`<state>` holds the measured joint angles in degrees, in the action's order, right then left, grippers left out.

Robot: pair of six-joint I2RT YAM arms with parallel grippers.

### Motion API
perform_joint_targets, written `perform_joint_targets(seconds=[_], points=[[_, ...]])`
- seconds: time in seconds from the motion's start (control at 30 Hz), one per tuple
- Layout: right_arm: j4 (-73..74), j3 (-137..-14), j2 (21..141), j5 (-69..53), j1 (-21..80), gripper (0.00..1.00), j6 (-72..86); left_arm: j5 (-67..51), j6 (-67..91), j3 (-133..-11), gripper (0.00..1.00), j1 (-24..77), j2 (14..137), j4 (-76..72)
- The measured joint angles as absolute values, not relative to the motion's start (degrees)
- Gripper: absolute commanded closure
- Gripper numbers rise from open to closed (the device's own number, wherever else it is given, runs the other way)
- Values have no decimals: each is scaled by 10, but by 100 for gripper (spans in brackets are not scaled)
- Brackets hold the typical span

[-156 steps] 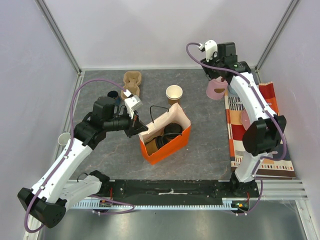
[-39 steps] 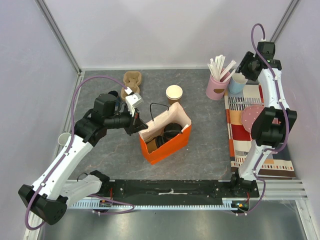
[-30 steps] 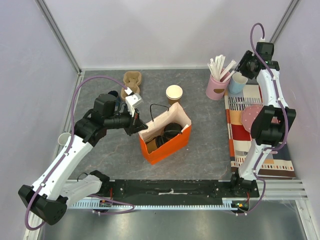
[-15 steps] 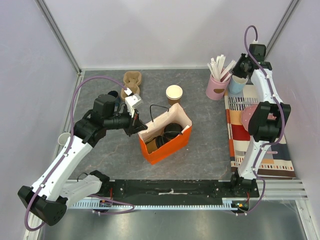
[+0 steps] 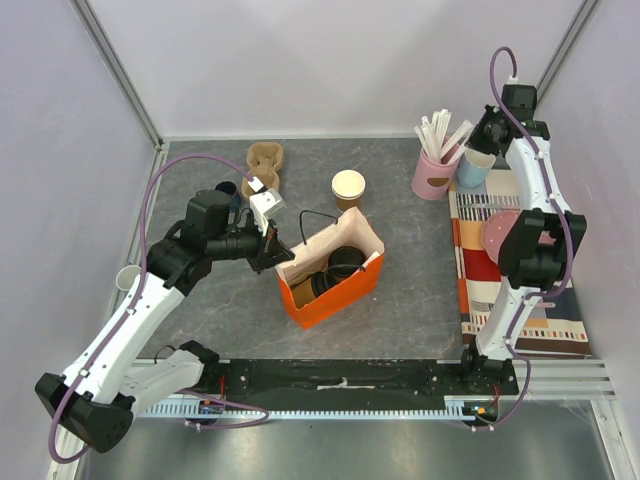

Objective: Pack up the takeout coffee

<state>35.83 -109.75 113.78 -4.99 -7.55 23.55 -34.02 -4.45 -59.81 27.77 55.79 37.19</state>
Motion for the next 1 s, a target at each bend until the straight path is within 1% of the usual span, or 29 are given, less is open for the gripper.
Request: perform_joint_targets(seconds=[0.23,0.4,0.67,0.73,0.83,0.9,1.0], points=[[388,-1114,1117,-45,-76,100,206,-340,-44,-598,98,278,559,371],[401,-1125,1054,-37,-74,100,185,-340,-44,-598,98,278,559,371],[406,-1184,947,-35,-74,100,159,-340,-44,-598,98,278,562,367],[395,-1184,916,-60,-74,100,152,-340,-44,-598,98,278,562,367],[371,-1184,873,-146,-77,100,159,-340,-44,-598,98,278,562,367],[345,-1181,849,-243,-80,100,187,-339,-44,-598,98,278,563,366],[251,-1132,809,-383,-81,100,276,-338,-44,-598,98,278,565,363]])
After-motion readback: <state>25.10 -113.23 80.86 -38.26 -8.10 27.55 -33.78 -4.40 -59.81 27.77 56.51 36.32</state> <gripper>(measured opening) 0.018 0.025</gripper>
